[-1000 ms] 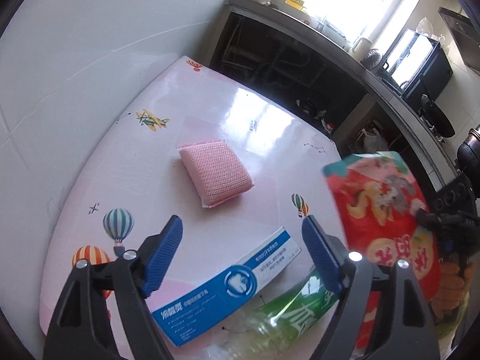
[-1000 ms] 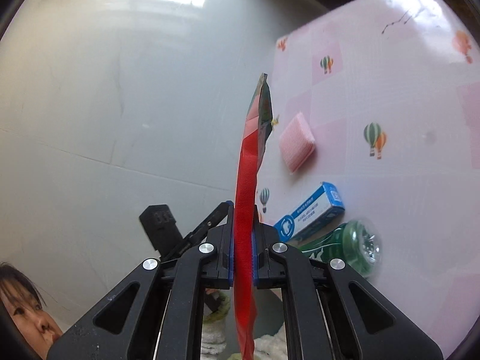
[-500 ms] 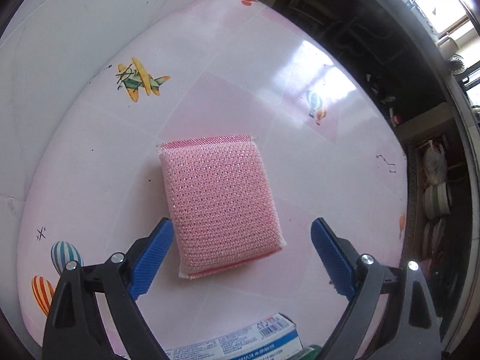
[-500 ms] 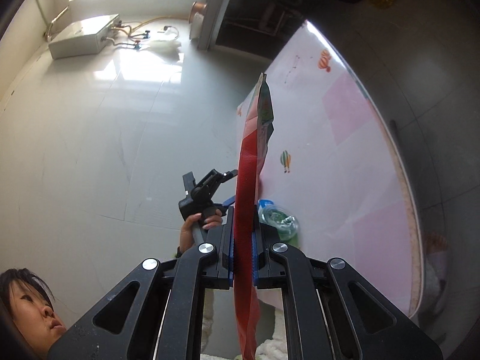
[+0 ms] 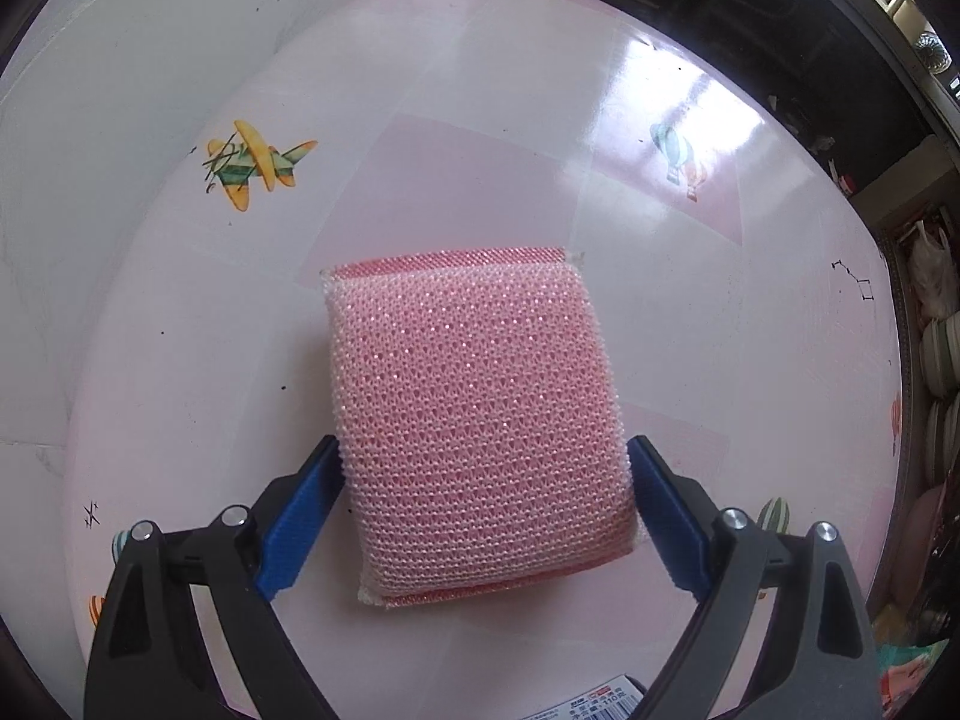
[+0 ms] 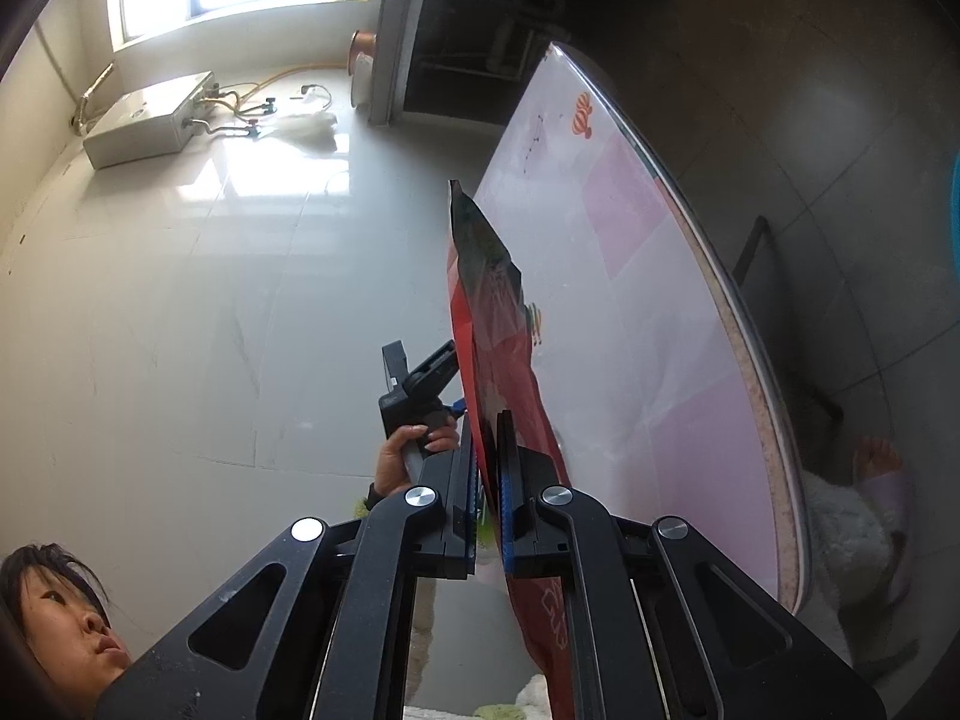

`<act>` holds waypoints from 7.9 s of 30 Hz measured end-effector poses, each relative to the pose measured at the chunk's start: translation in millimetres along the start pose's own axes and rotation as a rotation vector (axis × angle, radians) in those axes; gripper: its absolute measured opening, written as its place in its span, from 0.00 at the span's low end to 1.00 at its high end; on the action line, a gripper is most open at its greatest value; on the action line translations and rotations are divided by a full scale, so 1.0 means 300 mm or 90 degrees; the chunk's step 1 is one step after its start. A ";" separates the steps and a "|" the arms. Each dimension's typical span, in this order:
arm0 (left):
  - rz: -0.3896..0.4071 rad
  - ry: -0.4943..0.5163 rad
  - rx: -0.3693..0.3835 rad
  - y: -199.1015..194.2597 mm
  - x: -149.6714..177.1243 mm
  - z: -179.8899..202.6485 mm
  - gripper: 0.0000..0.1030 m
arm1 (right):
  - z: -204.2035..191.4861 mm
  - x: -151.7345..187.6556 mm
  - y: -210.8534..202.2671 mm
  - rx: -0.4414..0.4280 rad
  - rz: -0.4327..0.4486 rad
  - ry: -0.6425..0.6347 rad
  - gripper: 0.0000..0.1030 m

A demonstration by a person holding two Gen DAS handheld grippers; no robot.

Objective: Collect trash
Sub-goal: 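Grasp the pink sponge with the left gripper while the right holds the bag, then carry the sponge and bag to the blue wastebasket and open both grippers, then move both tools back over the table toward the green bottle, then grasp the blue toothpaste box with the left gripper while the right grasps the green bottle, then lift the toothpaste box and green bottle and carry both toward the blue wastebasket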

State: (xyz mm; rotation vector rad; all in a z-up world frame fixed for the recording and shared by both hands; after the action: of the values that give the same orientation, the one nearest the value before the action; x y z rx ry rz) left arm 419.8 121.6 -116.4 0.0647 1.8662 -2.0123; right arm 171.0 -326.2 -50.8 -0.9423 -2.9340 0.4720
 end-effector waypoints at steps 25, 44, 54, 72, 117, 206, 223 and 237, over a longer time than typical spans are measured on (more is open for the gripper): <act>0.227 0.140 0.187 -0.556 0.245 -0.022 0.77 | -0.031 0.033 -0.062 -0.023 0.032 0.019 0.00; 0.242 0.293 0.308 -0.732 0.570 0.328 0.76 | -0.035 0.116 -0.246 -0.021 0.113 -0.004 0.00; 0.221 0.470 0.398 -0.814 0.835 0.808 0.77 | -0.014 0.213 -0.630 0.165 0.351 -0.096 0.00; -0.115 0.596 0.243 -0.052 1.210 1.520 0.78 | 0.609 0.025 -0.634 0.453 0.350 0.005 0.00; 0.287 0.264 0.223 -0.676 0.884 0.178 0.89 | 0.140 0.153 -0.237 0.279 0.249 -0.202 0.82; 0.099 0.265 0.100 -0.300 0.782 -0.016 0.44 | 0.082 0.170 0.350 0.379 -0.022 -0.247 0.57; 0.128 0.294 0.056 -0.320 0.867 0.030 0.44 | 0.064 0.237 0.342 0.449 -0.053 -0.304 0.67; 0.125 0.301 0.064 -0.312 0.865 0.024 0.44 | 0.056 0.259 0.405 0.464 -0.070 -0.325 0.67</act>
State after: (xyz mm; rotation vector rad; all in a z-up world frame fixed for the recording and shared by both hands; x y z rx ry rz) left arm 152.9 52.3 -103.5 0.7817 1.9241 -2.0754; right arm 174.2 -192.6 -107.6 -0.6103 -2.7467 1.8287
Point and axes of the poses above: each gripper's, at about its wrist camera, not at the fingertips, and y roughly the way its jaws point, z to its right, x to its underside, the point moved 4 cm from there along y, roughly the way its jaws point, and after that the axes turned 3 degrees about z, right-handed, at the moved point
